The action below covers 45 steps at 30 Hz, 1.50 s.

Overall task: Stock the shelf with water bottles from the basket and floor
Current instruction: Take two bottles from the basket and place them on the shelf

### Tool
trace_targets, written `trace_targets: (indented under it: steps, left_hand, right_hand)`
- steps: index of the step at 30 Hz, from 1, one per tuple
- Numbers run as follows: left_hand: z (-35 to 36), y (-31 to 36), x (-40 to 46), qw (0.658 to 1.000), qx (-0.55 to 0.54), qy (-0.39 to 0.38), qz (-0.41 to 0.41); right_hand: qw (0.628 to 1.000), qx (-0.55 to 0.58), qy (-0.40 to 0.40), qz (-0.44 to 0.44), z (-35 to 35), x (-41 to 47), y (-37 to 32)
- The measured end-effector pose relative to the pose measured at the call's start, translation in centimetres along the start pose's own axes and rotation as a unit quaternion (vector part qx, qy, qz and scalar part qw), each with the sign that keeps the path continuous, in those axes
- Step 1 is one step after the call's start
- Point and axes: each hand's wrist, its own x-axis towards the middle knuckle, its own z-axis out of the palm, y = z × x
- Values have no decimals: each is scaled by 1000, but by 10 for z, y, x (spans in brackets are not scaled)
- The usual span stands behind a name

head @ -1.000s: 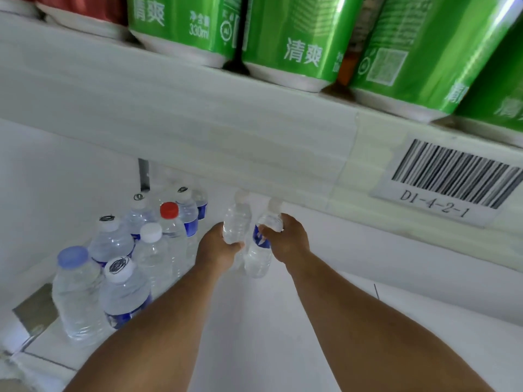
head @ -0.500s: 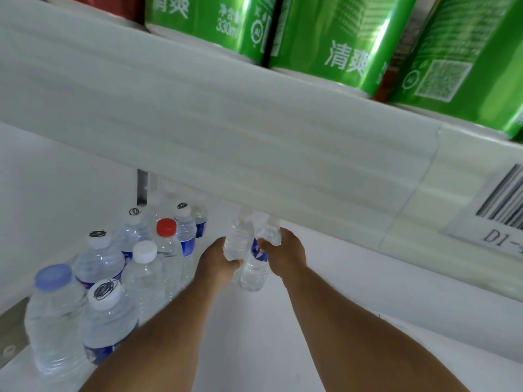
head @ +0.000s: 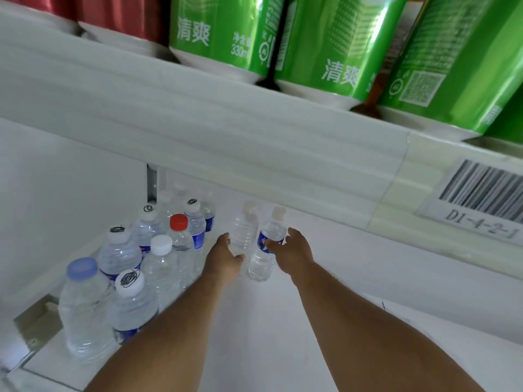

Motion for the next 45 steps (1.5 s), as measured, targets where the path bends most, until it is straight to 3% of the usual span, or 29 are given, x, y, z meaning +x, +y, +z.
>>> trace_targets:
  steps: [6, 12, 17, 23, 30, 37, 45]
  left_hand:
    - [-15, 0, -28, 1000, -2, -10, -7]
    - [-32, 6, -72, 993, 93, -51, 48]
    - [-58, 19, -121, 958, 236, -132, 91]
    - [-92, 19, -182, 913, 317, -211, 146]
    - [-128, 4, -239, 893, 352, -235, 151]
    - [-153, -30, -289, 898, 361, -218, 126]
    - [-160, -93, -369, 877, 407, -245, 77]
  right_hand:
    - [1000, -8, 20, -2, 5, -18, 3]
    - [997, -82, -9, 1, 6, -59, 5]
    - [977, -207, -31, -31, 8, -112, 16]
    - [941, -334, -29, -50, 23, -198, 25]
    - [939, -340, -40, -33, 36, -271, 21]
    - [932, -353, -57, -52, 51, -337, 29]
    - [933, -331, -118, -79, 83, -419, 92]
